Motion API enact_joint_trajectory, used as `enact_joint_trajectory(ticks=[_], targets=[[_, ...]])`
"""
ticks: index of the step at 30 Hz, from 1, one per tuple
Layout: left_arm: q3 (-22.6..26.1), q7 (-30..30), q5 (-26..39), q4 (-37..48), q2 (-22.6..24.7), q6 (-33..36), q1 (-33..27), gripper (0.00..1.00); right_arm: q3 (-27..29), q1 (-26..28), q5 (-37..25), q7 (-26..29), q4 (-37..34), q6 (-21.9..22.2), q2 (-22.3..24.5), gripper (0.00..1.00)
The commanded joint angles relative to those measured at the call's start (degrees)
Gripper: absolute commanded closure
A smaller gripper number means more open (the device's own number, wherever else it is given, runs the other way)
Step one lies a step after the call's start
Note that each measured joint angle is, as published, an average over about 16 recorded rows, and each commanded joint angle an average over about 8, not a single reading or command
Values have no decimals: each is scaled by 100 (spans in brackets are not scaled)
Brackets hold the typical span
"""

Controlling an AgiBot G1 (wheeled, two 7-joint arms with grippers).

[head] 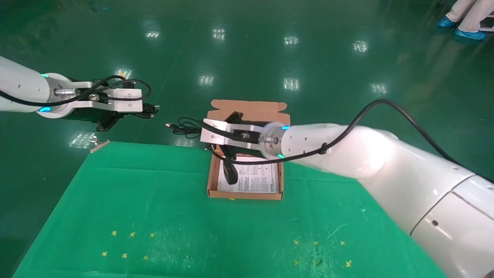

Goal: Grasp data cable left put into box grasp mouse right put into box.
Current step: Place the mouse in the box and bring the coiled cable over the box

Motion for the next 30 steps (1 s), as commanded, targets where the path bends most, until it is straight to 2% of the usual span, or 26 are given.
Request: enact_joint_trajectory(ticks=[1,13,14,21,22,30], targets=[[1,-25,13,-31,-8,8,7,100,-133,-29,139,97,-5,75,-2,100],[3,-64,33,-79,-22,20,17,100,-944,-198,434,1235,-710,451,-3,100],[4,-65,33,-80,-22,20,17,100,-1013,-190,425,1333,-742,447,-4,94],[5,-70,37,-88,-24,25,18,100,-1307,-124,393,1681,-756,398,16,7],[5,-70,35,-90,-22,25,19,100,-1322,-121,397,1692,-738,397,31,0],[-29,34,-232,0,258,-259,232,100,-1393,-39,377,1743,-497,386,244,0]])
